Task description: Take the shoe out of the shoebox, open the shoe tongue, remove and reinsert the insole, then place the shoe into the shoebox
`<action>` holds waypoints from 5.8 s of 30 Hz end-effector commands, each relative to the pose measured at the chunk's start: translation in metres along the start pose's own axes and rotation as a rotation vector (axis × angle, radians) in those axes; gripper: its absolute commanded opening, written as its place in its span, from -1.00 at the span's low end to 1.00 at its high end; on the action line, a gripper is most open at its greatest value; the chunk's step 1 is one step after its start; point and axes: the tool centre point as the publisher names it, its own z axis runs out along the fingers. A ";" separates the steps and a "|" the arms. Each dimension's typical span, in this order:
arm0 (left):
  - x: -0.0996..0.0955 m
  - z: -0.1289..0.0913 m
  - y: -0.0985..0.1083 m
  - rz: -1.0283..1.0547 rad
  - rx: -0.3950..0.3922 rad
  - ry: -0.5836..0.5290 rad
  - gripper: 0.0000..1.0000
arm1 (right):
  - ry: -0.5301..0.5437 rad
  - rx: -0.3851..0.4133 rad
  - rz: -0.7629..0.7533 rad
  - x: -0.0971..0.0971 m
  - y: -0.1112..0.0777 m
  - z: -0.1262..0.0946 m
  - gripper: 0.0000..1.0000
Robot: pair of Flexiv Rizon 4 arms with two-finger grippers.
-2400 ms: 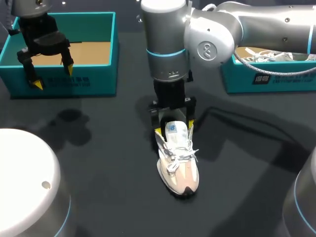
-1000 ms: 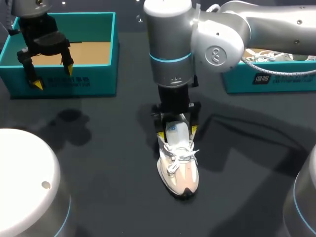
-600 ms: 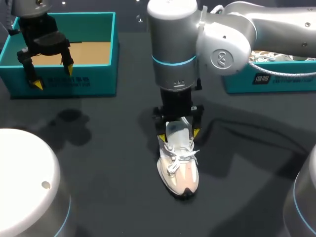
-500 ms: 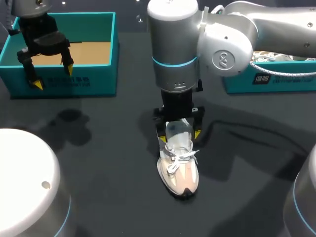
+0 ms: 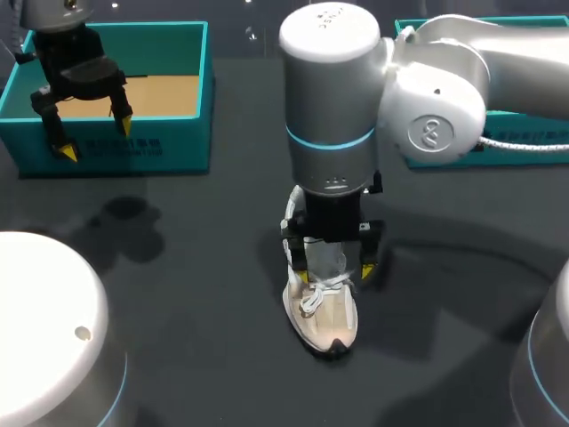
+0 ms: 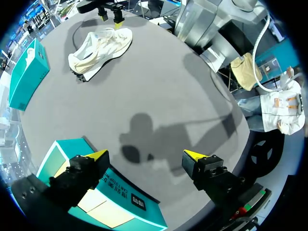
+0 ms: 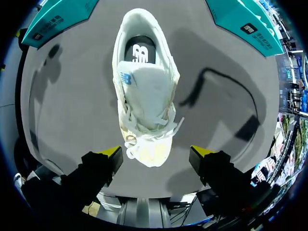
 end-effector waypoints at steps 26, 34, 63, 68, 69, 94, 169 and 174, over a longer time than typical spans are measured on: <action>0.001 0.000 0.000 0.001 -0.003 -0.001 1.00 | 0.014 -0.093 -0.117 0.020 0.018 -0.014 -0.36; 0.001 0.000 0.000 0.001 -0.003 -0.001 1.00 | 0.061 -0.092 -0.159 0.022 0.046 0.002 -0.51; 0.001 0.000 0.000 0.001 -0.003 -0.001 1.00 | -0.016 -0.140 -0.143 0.013 0.064 0.002 -0.70; 0.001 0.000 0.000 0.001 -0.003 -0.001 1.00 | 0.004 -0.091 -0.126 0.012 0.072 0.025 -0.74; 0.001 0.000 0.000 0.001 -0.003 -0.001 1.00 | 0.018 -0.080 -0.129 0.012 0.075 0.031 -0.76; 0.001 0.000 0.000 0.001 -0.003 -0.001 1.00 | 0.008 -0.168 -0.216 0.013 0.090 0.021 -0.47; 0.001 0.000 0.000 0.001 -0.003 -0.001 1.00 | -0.259 -0.261 -1.589 0.036 0.196 -0.019 0.47; 0.001 0.000 0.000 0.001 -0.003 -0.001 1.00 | -0.266 -0.245 -1.597 0.030 0.201 -0.015 0.48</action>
